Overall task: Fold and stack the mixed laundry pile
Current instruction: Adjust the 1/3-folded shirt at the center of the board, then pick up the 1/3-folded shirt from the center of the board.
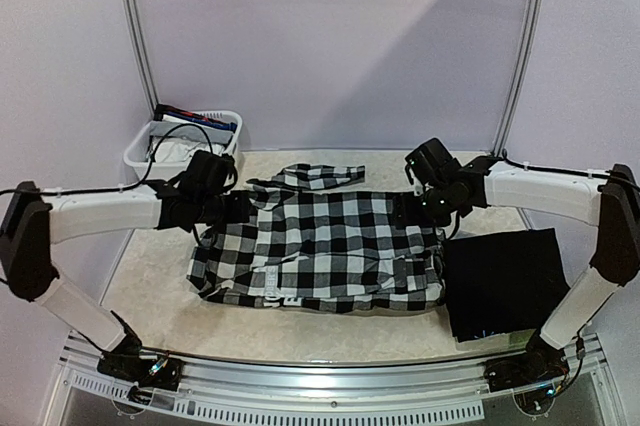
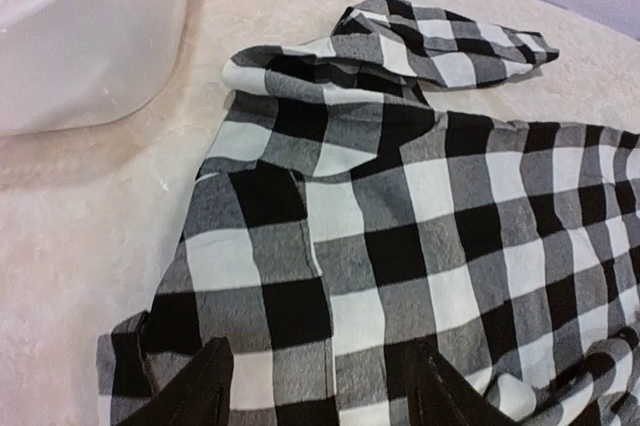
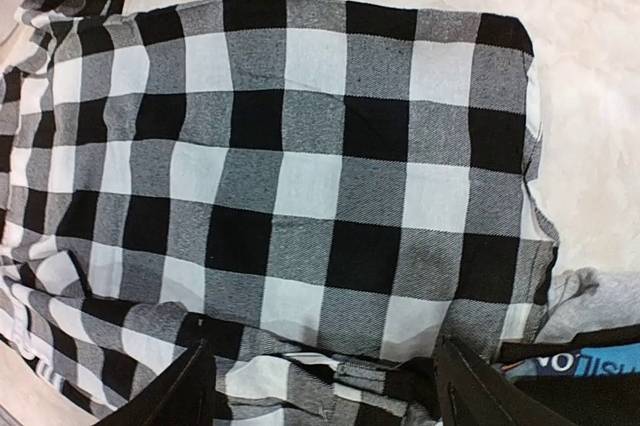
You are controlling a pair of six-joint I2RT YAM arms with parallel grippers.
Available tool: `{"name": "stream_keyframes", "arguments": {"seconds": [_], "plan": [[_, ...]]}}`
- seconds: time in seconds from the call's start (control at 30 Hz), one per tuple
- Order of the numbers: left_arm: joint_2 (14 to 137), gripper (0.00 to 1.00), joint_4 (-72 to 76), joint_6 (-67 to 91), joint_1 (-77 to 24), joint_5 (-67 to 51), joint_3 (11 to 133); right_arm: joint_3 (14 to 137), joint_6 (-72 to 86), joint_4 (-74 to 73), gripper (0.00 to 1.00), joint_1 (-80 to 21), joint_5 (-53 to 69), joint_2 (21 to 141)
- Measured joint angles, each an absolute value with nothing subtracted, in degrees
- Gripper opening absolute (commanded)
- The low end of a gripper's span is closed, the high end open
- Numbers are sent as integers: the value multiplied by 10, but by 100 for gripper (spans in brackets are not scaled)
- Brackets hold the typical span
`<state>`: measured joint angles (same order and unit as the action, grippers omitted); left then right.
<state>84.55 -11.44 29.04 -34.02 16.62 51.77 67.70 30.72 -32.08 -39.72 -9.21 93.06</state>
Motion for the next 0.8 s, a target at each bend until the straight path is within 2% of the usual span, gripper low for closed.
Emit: {"name": "stream_keyframes", "arguments": {"seconds": [0.23, 0.4, 0.8], "plan": [[1006, 50, -101, 272, -270, 111, 638, 654, 308, -320, 78, -396, -101, 905], [1094, 49, -93, 273, -229, 70, 699, 634, 307, -319, 78, -386, -108, 893], [1177, 51, -33, 307, -188, 3, 747, 622, 296, -312, 78, -372, -120, 877]]}}
